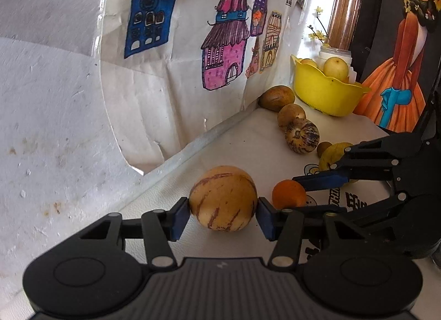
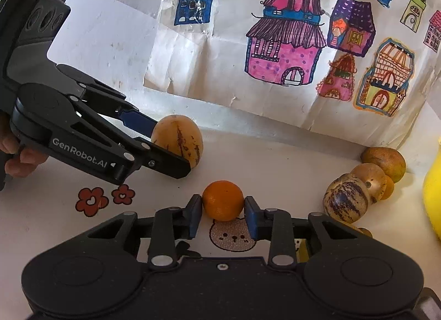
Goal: Organize fruits
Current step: 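Grasp the striped fruit with the left tool while the right tool grasps the orange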
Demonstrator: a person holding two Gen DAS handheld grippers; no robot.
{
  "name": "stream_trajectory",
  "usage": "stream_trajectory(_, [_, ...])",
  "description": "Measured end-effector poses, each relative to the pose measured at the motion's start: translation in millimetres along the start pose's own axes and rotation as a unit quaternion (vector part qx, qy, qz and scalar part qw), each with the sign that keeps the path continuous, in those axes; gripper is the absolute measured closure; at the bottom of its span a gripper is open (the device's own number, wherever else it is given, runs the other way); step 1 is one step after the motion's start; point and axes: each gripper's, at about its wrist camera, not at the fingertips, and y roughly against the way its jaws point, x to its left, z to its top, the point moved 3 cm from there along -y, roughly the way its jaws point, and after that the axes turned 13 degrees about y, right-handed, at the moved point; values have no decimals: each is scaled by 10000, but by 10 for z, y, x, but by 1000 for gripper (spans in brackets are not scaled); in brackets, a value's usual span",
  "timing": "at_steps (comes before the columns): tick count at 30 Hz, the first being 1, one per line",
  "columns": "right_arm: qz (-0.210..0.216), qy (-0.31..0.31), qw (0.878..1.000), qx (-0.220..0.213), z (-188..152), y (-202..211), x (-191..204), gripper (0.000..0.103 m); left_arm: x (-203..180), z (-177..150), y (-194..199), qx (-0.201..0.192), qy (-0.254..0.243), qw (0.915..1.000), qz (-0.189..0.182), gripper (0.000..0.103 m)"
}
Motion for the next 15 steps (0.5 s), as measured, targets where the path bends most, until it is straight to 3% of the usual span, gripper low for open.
stream_trajectory(15, [-133, -666, 9975, -173, -258, 375, 118, 69, -113, -149, 160, 137, 214, 9996, -99, 47])
